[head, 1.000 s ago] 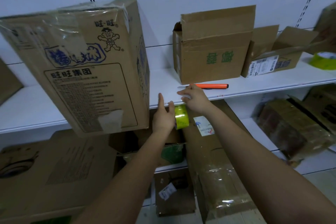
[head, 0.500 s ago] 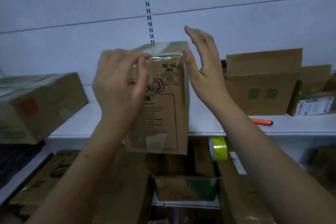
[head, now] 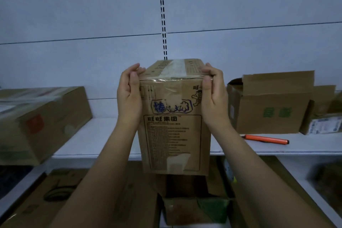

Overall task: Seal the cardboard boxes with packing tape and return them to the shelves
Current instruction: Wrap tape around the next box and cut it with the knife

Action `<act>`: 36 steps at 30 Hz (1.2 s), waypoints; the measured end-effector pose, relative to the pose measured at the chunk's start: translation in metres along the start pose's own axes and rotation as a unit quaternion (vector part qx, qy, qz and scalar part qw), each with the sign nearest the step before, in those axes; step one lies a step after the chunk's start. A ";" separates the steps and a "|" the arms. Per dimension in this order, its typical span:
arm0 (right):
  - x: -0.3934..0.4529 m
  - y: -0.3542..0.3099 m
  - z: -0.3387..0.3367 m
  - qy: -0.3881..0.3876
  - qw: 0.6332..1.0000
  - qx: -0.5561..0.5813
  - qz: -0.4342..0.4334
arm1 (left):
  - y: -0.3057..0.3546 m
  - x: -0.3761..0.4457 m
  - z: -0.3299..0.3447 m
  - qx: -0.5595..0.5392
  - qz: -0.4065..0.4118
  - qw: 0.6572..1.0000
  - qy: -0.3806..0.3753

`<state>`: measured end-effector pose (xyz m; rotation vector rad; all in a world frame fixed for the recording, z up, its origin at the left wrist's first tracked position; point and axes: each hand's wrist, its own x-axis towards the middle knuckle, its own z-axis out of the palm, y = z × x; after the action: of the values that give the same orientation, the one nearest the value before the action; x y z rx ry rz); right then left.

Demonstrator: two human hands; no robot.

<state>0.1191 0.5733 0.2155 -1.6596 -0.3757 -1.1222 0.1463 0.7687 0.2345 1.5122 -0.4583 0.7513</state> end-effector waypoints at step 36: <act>-0.086 -0.082 0.127 -0.002 0.938 0.199 0.285 | 0.038 -0.040 -0.165 0.061 0.006 0.991 0.115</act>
<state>0.0787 0.7407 0.1917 -1.2866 -0.0959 -0.5606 0.0627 0.9213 0.2278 1.5140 -0.2524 0.9660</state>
